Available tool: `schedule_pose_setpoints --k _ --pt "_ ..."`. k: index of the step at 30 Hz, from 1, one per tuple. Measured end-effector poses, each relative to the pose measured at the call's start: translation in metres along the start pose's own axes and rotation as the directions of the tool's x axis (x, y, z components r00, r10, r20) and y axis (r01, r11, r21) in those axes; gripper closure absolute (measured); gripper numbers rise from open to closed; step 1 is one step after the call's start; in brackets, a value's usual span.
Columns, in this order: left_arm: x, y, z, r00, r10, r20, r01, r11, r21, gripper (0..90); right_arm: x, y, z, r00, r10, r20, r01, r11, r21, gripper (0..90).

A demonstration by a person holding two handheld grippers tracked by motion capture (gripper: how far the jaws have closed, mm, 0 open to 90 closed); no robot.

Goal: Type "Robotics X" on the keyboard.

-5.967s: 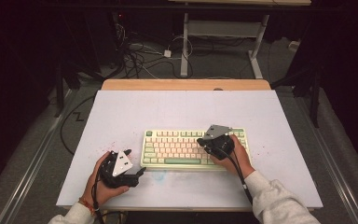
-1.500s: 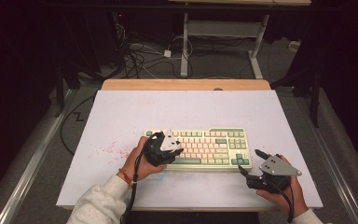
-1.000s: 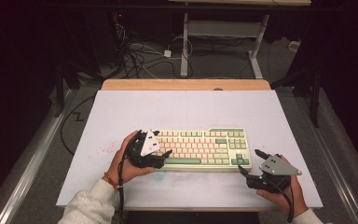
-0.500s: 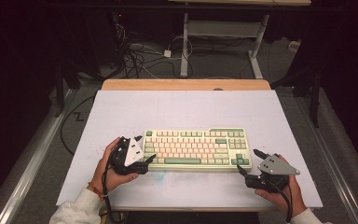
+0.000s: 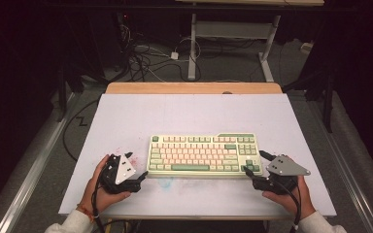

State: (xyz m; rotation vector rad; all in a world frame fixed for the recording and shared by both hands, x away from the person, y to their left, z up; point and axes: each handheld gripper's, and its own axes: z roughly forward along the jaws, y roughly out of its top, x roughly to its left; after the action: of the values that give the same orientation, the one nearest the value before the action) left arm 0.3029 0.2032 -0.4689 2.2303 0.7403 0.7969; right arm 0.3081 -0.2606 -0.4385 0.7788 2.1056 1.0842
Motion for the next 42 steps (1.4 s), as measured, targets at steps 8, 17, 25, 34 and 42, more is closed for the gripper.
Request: schedule_pose_setpoints --k 8,17,25,34,42 --pt "0.005 -0.012 0.0 0.9986 -0.051 0.01 0.051 0.9986 0.011 19.0 -0.005 0.012 0.009 0.9993 0.013 -0.034 -0.014 0.9999 -0.005 33.9" --pt "0.001 -0.011 0.002 0.9981 -0.06 0.015 0.059 0.998 0.019 19.3 -0.01 0.031 0.03 0.9964 0.039 -0.075 -0.037 0.9989 0.028 55.5" --pt "-0.001 -0.013 -0.003 0.9982 -0.06 0.003 0.06 0.9979 0.023 19.3 0.004 0.048 0.055 0.9917 -0.008 -0.129 0.016 0.9981 0.06 75.4" --pt "0.0 -0.017 -0.003 0.9968 -0.079 0.012 0.079 0.9966 0.024 19.5 0.019 0.063 0.089 0.9769 -0.055 -0.206 0.08 0.9904 0.112 90.0" --pt "-0.001 -0.017 -0.004 0.9965 -0.082 0.014 0.082 0.9964 0.023 19.5 0.029 0.069 0.111 0.9702 -0.065 -0.233 0.102 0.9837 0.149 90.0"
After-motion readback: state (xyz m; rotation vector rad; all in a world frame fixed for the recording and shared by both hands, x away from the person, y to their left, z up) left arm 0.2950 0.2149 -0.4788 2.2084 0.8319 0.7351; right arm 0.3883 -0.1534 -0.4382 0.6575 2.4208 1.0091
